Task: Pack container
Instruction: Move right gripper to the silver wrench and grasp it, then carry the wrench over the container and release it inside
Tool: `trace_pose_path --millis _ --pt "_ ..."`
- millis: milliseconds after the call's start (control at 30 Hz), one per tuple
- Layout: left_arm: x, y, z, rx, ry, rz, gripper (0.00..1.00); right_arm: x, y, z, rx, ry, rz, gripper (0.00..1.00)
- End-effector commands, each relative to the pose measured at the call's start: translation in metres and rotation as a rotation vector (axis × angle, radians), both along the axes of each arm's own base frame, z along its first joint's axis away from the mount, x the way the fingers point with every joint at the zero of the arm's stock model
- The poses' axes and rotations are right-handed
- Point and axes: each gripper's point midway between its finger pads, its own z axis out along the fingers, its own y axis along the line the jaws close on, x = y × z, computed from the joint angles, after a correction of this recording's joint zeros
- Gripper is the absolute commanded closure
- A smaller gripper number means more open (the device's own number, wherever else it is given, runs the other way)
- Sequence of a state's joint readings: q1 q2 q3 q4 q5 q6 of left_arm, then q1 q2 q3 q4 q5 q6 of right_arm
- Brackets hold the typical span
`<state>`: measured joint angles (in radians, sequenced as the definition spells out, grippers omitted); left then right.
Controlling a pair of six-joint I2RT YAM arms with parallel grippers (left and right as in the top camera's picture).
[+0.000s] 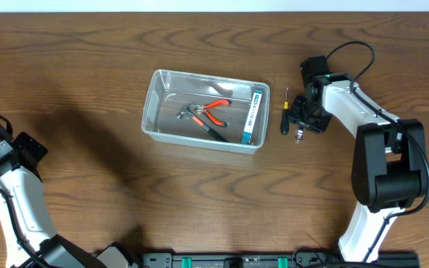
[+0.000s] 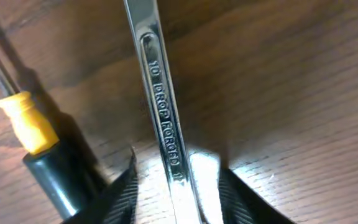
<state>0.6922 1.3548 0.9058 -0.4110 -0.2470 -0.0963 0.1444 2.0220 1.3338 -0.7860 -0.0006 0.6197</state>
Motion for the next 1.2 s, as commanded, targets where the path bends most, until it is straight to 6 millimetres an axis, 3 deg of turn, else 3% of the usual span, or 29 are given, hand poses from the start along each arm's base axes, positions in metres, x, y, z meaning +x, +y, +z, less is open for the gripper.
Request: trace_pose_path --millis 0,300,433,533,667,800,867,933,1033,1167 --pt "0.003 0.007 0.011 0.030 -0.004 0.004 0.02 -0.004 -0.002 -0.011 -0.006 0.024 -0.018 0.67" --pt "0.003 0.007 0.011 0.030 -0.004 0.004 0.02 -0.004 -0.002 -0.011 -0.006 0.024 -0.017 0.99" --pt "0.003 0.007 0.011 0.030 -0.004 0.004 0.02 -0.002 -0.002 -0.007 -0.008 0.013 0.010 0.99" --pt "0.003 0.007 0.011 0.030 -0.004 0.004 0.02 0.007 -0.002 0.012 -0.005 -0.038 0.057 0.99" --pt "0.003 0.007 0.011 0.030 -0.004 0.004 0.02 0.027 0.009 0.077 0.008 -0.201 0.167 0.99" --pt "0.003 0.007 0.011 0.030 -0.004 0.004 0.02 0.035 0.049 0.164 0.019 -0.438 0.391 0.99" --pt "0.003 0.007 0.011 0.030 -0.004 0.004 0.02 0.031 0.081 0.207 0.000 -0.577 0.570 0.99" --pt "0.003 0.007 0.011 0.030 -0.004 0.004 0.02 0.020 0.116 0.238 -0.032 -0.695 0.782 0.98" --pt "0.003 0.007 0.011 0.030 -0.004 0.004 0.02 -0.006 0.172 0.260 -0.093 -0.809 1.125 0.99" --pt "0.003 0.007 0.011 0.030 -0.004 0.004 0.02 -0.032 0.228 0.251 -0.198 -0.865 1.543 0.99"
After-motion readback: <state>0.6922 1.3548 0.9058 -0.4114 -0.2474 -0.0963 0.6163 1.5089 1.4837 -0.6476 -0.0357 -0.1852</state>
